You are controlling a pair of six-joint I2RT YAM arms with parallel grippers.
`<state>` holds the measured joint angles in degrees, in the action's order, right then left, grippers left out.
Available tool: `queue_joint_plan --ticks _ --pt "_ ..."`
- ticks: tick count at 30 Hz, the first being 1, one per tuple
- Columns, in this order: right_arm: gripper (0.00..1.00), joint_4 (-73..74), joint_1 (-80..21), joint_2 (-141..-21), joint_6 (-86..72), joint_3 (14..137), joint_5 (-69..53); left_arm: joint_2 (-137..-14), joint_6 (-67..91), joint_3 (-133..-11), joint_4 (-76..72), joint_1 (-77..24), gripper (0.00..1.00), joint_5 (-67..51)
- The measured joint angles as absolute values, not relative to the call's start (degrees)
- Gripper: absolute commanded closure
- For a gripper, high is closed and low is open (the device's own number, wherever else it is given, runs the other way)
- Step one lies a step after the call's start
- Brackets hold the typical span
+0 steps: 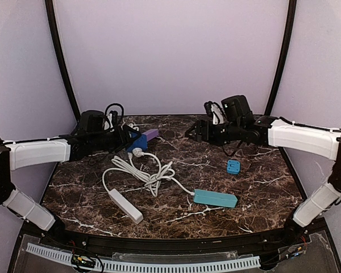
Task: Pull the plug off the socket
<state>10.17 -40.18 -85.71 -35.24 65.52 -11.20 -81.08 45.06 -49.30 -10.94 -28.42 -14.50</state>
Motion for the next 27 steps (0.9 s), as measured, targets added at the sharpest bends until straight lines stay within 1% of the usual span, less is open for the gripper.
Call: queue_joint_plan --ticks 4,10,19,27 --pt "0.14 9.7 -44.6 -91.5 -35.8 69.0 -12.3 -82.8 47.8 -49.3 -14.2 -30.1 0.56 -13.2" --pt "0.17 9.7 -48.1 -97.1 -35.6 75.0 -13.0 -84.6 50.9 -49.3 -18.0 -31.9 0.56 -11.9" --pt "0.24 10.5 -50.3 -102.2 -34.4 80.9 -11.8 -87.1 54.2 -49.3 -21.5 -34.1 0.57 -12.2" --pt "0.25 10.7 -51.7 -105.6 -33.3 84.7 -11.7 -88.7 55.2 -49.5 -23.4 -34.6 0.57 -12.4"
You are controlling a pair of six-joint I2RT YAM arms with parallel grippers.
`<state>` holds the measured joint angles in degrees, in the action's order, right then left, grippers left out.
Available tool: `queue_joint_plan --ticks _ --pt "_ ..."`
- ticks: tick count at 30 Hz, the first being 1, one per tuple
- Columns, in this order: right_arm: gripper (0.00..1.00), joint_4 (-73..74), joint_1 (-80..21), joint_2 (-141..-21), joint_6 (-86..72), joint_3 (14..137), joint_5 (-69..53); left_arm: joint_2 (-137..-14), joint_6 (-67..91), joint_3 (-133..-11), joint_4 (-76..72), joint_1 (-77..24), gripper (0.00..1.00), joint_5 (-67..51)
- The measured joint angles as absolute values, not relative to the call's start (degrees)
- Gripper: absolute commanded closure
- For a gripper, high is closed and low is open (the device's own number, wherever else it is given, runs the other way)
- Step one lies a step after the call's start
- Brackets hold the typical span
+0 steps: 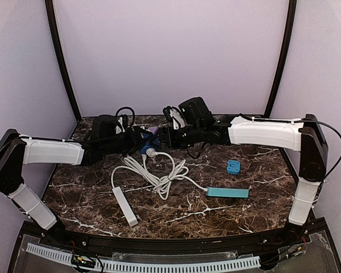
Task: Pull the plug off the socket
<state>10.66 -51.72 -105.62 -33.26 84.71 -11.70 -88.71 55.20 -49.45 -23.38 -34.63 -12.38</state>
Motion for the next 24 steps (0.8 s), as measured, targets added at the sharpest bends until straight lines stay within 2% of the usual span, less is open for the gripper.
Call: queue_joint_plan --ticks 9,18,24 --pt "0.24 11.1 -53.2 -109.6 -32.4 87.9 -10.0 -89.4 56.1 -49.5 -24.6 -34.7 0.57 -12.4" --pt "0.18 11.3 -54.0 -110.9 -32.0 88.7 -8.3 -90.4 57.3 -49.5 -25.7 -34.7 0.57 -12.6" --pt "0.21 9.4 -54.2 -111.6 -32.8 88.7 -6.6 -90.8 58.7 -49.5 -26.9 -34.7 0.57 -12.7"
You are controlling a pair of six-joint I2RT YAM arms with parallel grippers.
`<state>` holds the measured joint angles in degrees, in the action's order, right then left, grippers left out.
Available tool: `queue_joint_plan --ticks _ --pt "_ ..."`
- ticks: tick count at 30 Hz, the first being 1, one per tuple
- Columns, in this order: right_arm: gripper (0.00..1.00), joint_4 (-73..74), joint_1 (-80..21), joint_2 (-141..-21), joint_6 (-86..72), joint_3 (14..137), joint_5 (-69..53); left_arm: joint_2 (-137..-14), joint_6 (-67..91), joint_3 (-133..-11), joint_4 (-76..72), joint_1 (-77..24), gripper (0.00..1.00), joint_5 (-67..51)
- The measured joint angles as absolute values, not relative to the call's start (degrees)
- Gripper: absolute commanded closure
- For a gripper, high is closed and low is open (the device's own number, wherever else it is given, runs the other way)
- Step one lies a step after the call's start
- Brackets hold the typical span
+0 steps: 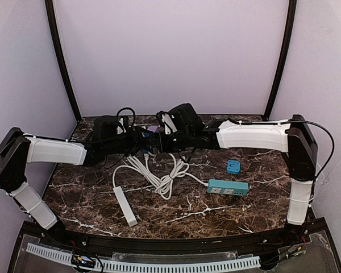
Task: Pull the plug off the socket
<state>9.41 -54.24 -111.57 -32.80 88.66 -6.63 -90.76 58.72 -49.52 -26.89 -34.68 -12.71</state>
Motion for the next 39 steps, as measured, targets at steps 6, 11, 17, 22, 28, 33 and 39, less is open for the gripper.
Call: queue_joint_plan --ticks 6,11,17,22,28,33,39 --pt "0.27 8.8 -54.6 -111.9 -34.2 88.7 -3.1 -91.0 59.8 -49.5 -27.2 -34.7 0.57 -12.6" --pt "0.25 8.3 -55.2 -112.0 -34.6 88.7 -0.3 -91.1 60.6 -49.5 -27.2 -34.6 0.57 -12.4" --pt "0.39 6.8 -55.3 -113.1 -34.5 89.1 0.3 -91.5 61.8 -49.5 -27.4 -34.2 0.57 -11.6" --pt "0.65 6.3 -55.8 -113.4 -35.0 89.3 2.0 -91.8 62.1 -49.5 -27.7 -34.2 0.57 -10.9" --pt "0.77 6.0 -55.8 -113.4 -34.5 89.2 2.3 -91.8 62.2 -49.4 -27.9 -34.1 0.36 -10.9" --pt "0.82 4.6 -55.9 -113.2 -33.8 87.7 2.7 -91.8 62.2 -49.5 -28.3 -34.1 0.06 -12.0" --pt "0.86 1.5 -55.5 -111.9 -32.6 83.2 3.5 -91.4 61.7 -49.4 -27.8 -33.8 0.01 -15.9"
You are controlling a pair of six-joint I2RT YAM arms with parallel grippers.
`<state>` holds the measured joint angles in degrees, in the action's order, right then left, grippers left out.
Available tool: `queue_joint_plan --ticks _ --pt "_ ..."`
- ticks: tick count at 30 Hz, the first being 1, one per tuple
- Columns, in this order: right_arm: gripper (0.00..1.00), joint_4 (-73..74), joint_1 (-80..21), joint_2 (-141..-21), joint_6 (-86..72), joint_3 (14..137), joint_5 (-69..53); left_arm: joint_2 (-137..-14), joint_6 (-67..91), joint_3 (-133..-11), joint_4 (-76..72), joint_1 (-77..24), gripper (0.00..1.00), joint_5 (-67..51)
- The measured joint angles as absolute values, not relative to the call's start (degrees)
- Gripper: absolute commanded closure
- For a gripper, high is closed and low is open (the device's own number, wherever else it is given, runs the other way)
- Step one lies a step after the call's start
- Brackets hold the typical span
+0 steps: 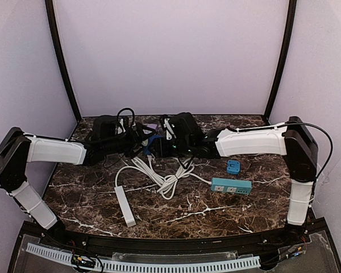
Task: Pull the plug off the socket
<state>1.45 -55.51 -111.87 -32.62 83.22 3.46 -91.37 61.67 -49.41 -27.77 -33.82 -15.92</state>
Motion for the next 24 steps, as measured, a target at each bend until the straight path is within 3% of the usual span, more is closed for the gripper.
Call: queue_joint_plan --ticks 13,24 --pt "0.87 1.2 -49.2 -108.5 -29.8 74.5 1.2 -80.6 49.1 -49.6 -12.4 -32.5 0.01 -20.3" --pt "0.87 7.9 -45.5 -102.7 -22.8 72.4 -16.3 -77.1 6.3 -61.6 8.7 -32.2 0.03 -25.2"
